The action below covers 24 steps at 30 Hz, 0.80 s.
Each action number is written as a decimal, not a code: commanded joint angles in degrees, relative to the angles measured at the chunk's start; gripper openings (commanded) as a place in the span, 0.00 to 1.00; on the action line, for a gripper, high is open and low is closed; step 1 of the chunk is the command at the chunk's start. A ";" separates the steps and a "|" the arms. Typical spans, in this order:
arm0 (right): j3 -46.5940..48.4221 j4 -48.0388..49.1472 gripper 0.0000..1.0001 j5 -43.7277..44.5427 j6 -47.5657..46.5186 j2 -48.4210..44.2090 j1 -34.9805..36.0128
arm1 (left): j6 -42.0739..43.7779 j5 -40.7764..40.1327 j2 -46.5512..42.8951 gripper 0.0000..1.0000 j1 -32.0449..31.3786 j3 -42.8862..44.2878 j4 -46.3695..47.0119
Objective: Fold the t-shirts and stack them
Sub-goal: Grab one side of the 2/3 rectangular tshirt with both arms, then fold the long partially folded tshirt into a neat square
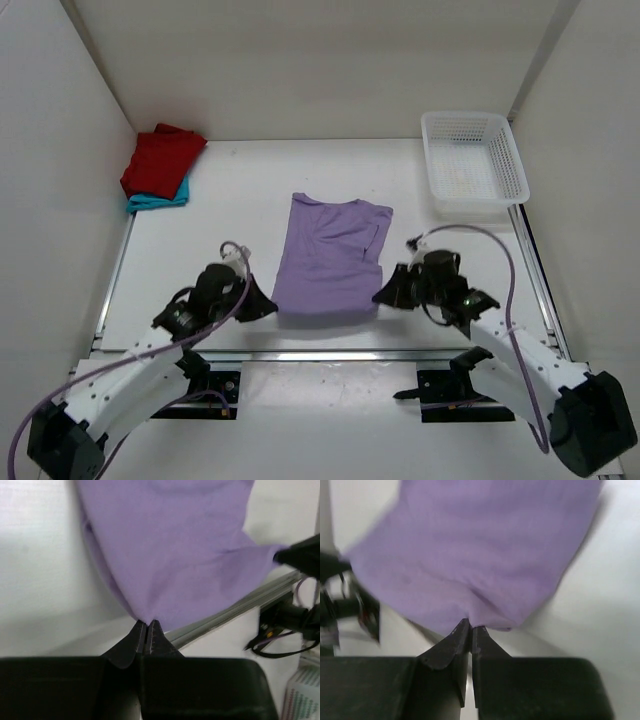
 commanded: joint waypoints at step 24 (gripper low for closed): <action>83.20 -3.43 0.28 -9.78 -10.80 76.36 -26.13 | -0.69 -0.90 79.35 0.30 20.53 66.59 22.26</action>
